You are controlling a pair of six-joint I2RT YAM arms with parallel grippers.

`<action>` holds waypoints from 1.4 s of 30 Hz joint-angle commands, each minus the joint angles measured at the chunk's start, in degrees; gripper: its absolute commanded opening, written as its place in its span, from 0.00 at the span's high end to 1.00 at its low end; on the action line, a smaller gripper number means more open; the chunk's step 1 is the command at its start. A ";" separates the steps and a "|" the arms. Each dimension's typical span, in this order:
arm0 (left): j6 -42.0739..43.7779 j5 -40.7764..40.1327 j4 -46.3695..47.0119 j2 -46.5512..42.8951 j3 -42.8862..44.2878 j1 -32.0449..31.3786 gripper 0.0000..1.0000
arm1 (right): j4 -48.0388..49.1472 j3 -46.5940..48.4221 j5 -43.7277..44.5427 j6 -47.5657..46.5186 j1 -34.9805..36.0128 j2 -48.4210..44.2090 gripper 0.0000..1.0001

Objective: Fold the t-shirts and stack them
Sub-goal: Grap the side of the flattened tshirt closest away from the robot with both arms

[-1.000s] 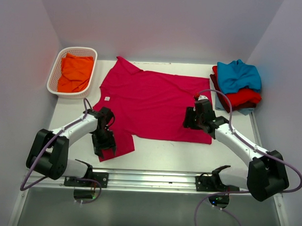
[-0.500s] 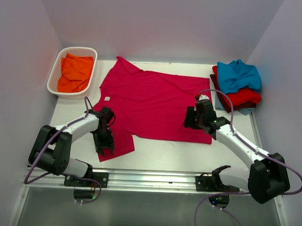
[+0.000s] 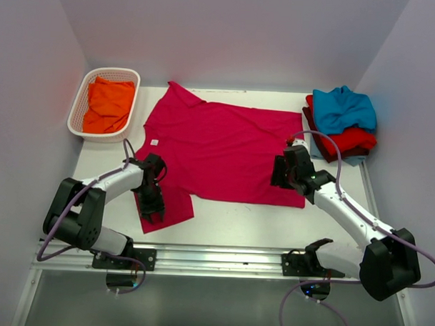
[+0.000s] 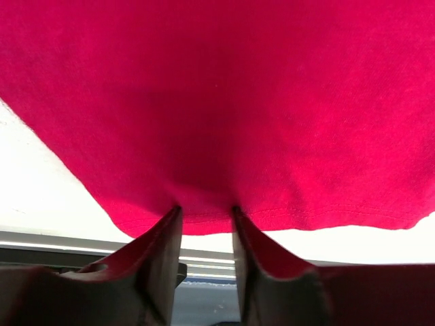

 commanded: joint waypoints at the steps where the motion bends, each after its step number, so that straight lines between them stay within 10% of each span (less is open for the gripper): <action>1: 0.04 0.52 0.49 -1.52 -0.33 0.33 0.57 | -0.72 0.69 1.60 0.81 0.20 -1.16 0.46; 13: 1.62 4.73 2.76 2.78 -0.41 0.33 0.40 | -0.10 0.87 1.42 0.20 0.20 -1.07 0.46; 18: 2.67 6.14 5.05 4.36 -1.29 0.33 0.55 | -0.10 0.43 1.86 -0.15 0.20 -1.24 0.47; 23: 2.41 5.35 4.97 2.61 -1.38 0.33 0.96 | -0.28 0.08 3.09 0.02 0.20 -0.72 0.46; 33: 2.85 2.63 5.57 -8.02 3.10 -0.28 1.00 | -8.71 -0.09 14.79 11.88 -4.97 4.99 0.22; 42: 2.41 2.89 16.12 -18.31 -2.43 -0.28 1.00 | -9.93 -3.97 17.77 19.44 -10.87 2.27 0.22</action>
